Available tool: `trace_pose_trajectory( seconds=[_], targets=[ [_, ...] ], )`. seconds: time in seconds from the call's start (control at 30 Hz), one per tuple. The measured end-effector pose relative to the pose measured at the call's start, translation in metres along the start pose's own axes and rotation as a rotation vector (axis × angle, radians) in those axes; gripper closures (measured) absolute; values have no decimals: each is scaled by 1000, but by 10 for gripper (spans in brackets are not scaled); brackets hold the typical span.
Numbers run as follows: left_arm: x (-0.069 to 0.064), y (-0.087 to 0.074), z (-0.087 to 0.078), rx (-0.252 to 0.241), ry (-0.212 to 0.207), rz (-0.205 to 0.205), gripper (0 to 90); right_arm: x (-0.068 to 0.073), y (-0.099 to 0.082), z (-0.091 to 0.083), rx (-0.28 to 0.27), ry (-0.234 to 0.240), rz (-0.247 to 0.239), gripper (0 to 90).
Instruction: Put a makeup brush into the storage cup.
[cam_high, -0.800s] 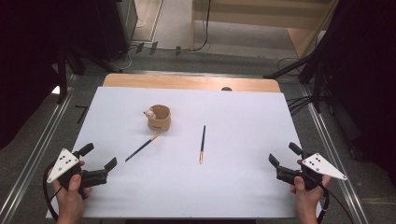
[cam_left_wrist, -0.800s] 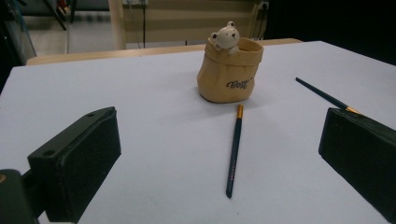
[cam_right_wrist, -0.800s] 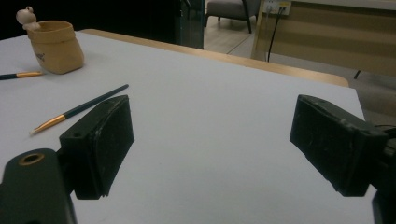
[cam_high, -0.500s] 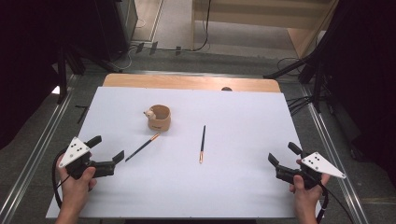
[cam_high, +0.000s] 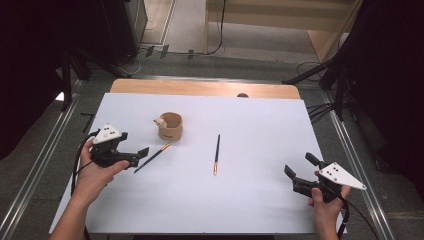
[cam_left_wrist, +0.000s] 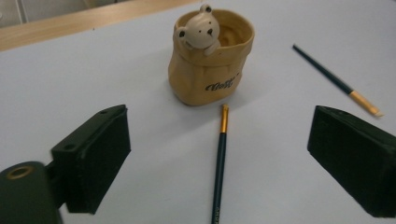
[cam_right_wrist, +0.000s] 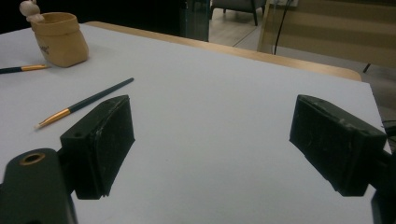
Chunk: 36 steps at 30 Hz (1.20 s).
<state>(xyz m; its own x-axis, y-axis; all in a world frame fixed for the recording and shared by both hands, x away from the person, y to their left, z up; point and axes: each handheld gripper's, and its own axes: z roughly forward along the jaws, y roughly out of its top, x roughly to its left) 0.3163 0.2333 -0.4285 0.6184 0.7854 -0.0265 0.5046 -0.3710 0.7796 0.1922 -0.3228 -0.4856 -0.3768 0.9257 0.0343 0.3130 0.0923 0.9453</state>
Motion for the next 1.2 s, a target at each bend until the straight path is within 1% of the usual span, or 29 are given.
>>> trace_pose_trajectory(
  seconds=[0.03,0.1,0.13,0.17,0.23,0.27,0.33,0.37,0.4,0.43,0.5,0.53,0.57,0.67,0.77,0.83,0.9,0.93,0.97,1.07,1.2],
  targets=[
    [-1,4,4,40,4,14,137,0,0,0,2,0,3,142],
    [-3,10,13,120,11,21,168,-1,0,1,6,-1,5,142],
    [-5,12,16,141,16,32,214,-1,0,1,9,-1,7,142],
    [-7,14,19,163,24,53,248,-1,-1,1,10,-1,7,142],
    [-10,18,26,210,33,75,342,-1,-1,1,14,1,5,142],
    [-11,19,28,224,27,87,391,-1,-1,2,17,1,6,142],
    [-11,23,35,269,-9,104,468,-1,-1,2,20,-1,7,142],
    [-11,23,35,269,-9,104,491,-1,-1,2,23,0,6,142],
    [-10,26,41,314,-33,105,531,-1,-1,2,24,0,6,142],
    [-9,28,44,340,-42,106,561,-1,-1,3,26,1,10,142],
    [-8,31,48,374,-45,110,610,-2,-1,3,28,2,11,142],
    [-7,33,51,395,-42,118,628,-2,-1,3,30,2,11,142],
    [-7,34,54,425,-45,118,640,-2,-2,3,32,1,12,142],
    [-6,36,61,496,-61,106,672,-3,-2,4,34,3,12,142],
    [-5,37,67,564,-98,63,696,-3,-2,4,39,2,15,142],
    [-5,36,70,604,-102,73,703,-3,-3,4,41,5,14,142],
    [-5,35,74,642,-88,86,709,-3,-3,5,46,9,15,142],
    [-5,34,76,653,-82,85,712,-3,-3,5,47,11,18,142],
    [-5,33,79,669,-88,87,713,-3,-3,5,49,13,19,142],
    [-6,33,83,696,-94,95,727,-3,-3,6,52,16,16,142],
    [-8,34,89,719,-74,113,729,-3,-4,6,55,16,20,142]
  ],
)
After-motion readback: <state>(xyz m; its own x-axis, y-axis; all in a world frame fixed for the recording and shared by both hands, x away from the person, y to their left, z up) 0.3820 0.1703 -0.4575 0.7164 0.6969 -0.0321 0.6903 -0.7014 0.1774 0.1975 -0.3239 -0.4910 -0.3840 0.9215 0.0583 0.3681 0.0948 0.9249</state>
